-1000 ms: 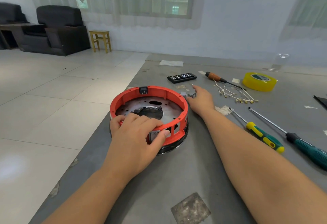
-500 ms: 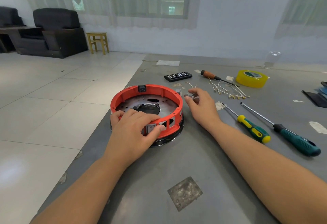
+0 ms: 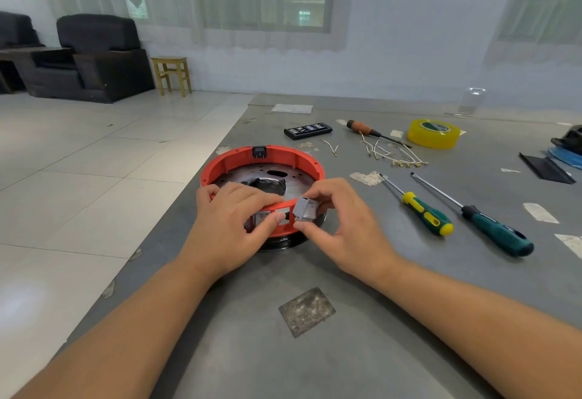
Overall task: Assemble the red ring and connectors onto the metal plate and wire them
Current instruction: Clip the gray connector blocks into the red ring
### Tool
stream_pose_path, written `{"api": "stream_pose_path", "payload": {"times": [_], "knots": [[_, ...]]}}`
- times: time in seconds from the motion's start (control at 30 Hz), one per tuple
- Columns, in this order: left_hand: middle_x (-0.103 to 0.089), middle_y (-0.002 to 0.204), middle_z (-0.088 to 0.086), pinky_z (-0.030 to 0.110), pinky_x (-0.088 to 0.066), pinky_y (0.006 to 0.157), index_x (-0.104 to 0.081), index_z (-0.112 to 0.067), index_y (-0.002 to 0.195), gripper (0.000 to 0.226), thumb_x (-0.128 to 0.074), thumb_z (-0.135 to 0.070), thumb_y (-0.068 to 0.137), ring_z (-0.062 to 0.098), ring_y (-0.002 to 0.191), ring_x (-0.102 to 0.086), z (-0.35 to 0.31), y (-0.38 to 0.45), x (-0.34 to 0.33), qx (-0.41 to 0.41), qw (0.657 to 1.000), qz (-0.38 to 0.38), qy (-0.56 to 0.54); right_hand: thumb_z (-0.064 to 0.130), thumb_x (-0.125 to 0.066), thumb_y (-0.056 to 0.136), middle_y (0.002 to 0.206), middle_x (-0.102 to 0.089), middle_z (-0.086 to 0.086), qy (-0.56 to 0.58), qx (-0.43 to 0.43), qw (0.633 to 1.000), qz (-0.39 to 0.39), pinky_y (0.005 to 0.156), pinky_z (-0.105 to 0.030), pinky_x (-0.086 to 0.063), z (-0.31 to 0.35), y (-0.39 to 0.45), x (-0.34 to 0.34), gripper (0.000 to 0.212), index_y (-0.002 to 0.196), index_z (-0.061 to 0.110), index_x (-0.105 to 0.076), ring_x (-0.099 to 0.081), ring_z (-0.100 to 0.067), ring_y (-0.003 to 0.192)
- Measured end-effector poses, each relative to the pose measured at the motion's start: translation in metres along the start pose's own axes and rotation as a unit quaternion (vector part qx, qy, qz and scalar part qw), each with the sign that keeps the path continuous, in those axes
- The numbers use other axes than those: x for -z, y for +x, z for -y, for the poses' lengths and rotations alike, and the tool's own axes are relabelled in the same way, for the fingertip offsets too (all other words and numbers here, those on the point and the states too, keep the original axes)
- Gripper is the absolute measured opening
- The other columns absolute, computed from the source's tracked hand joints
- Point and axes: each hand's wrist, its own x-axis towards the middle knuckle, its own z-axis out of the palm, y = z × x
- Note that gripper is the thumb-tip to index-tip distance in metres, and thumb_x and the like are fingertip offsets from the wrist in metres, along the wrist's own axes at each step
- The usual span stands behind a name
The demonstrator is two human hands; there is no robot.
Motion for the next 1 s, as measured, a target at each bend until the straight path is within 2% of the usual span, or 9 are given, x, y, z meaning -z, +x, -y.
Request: {"api": "stream_pose_path", "payload": {"times": [0.07,0.17,0.3,0.4,0.63,0.7,0.83,1.0], "knots": [[-0.067,0.121,-0.019,0.045,-0.030,0.097,-0.071,-0.036,0.127,0.041,-0.048,-0.056,0.098,0.008,0.120,-0.054,-0.004,0.001,-0.001,-0.002,1.000,-0.019,-0.004,0.017,-0.084,0.084,0.113,-0.058,0.000,-0.012,0.032,0.999,0.002,0.092,-0.025,-0.050,0.000,0.002,0.001,0.037,0.113,0.010,-0.062,-0.058,-0.012,0.105],[-0.066,0.121,-0.016,0.041,-0.026,0.099,-0.071,-0.031,0.122,0.037,-0.054,-0.053,0.097,0.010,0.122,-0.053,-0.012,0.002,-0.001,-0.026,0.998,-0.051,-0.001,0.015,-0.084,0.084,0.116,-0.059,-0.002,-0.025,0.068,0.997,-0.003,0.096,-0.019,-0.046,-0.001,0.001,0.002,0.036,0.114,0.009,-0.066,-0.058,-0.011,0.110],[-0.070,0.113,-0.014,0.048,-0.035,0.100,-0.075,-0.027,0.113,0.033,-0.059,-0.051,0.096,0.016,0.117,-0.060,-0.019,0.002,-0.002,-0.068,0.996,-0.056,-0.006,0.012,-0.082,0.086,0.118,-0.059,-0.004,-0.028,0.091,0.995,0.003,0.095,-0.020,-0.048,-0.001,0.001,0.003,0.032,0.114,0.008,-0.068,-0.060,-0.012,0.110],[-0.070,0.105,-0.015,0.048,-0.038,0.099,-0.075,-0.026,0.107,0.033,-0.061,-0.053,0.095,0.014,0.112,-0.061,-0.021,0.002,0.000,-0.077,0.996,-0.050,-0.019,0.010,-0.082,0.086,0.117,-0.060,-0.006,-0.030,0.106,0.994,0.002,0.094,-0.023,-0.050,0.001,0.000,0.001,0.030,0.113,0.006,-0.069,-0.060,-0.013,0.109],[-0.073,0.104,-0.011,0.048,-0.046,0.090,-0.076,-0.016,0.099,0.026,-0.073,-0.040,0.089,0.014,0.104,-0.065,-0.020,0.004,0.004,-0.088,0.993,-0.050,-0.066,0.008,-0.081,0.086,0.116,-0.057,-0.003,-0.010,0.109,0.994,0.001,0.091,-0.015,-0.046,0.001,0.001,0.001,0.032,0.113,0.007,-0.065,-0.057,-0.008,0.105],[-0.073,0.106,-0.008,0.046,-0.050,0.089,-0.077,-0.012,0.099,0.026,-0.076,-0.036,0.088,0.015,0.104,-0.066,-0.020,0.004,0.004,-0.097,0.990,-0.054,-0.087,0.013,-0.080,0.087,0.115,-0.057,0.000,0.001,0.115,0.993,-0.001,0.089,-0.016,-0.048,0.000,0.001,0.002,0.030,0.111,0.008,-0.064,-0.058,-0.008,0.104],[-0.074,0.110,0.001,0.031,-0.056,0.093,-0.075,-0.003,0.100,0.024,-0.087,-0.019,0.085,0.013,0.105,-0.068,-0.019,0.002,0.006,-0.105,0.984,-0.069,-0.124,0.020,-0.082,0.088,0.115,-0.059,0.002,0.020,0.093,0.995,0.005,0.087,-0.027,-0.053,-0.002,0.001,0.005,0.033,0.112,0.011,-0.062,-0.061,-0.012,0.104],[-0.075,0.110,0.003,0.030,-0.057,0.090,-0.074,-0.003,0.090,0.018,-0.089,-0.008,0.082,0.014,0.105,-0.071,-0.020,0.003,0.008,-0.115,0.982,-0.073,-0.130,0.016,-0.075,0.093,0.113,-0.059,0.002,0.035,0.084,0.996,0.012,0.086,-0.030,-0.054,-0.002,0.000,0.005,0.025,0.114,0.010,-0.062,-0.062,-0.012,0.100]]}}
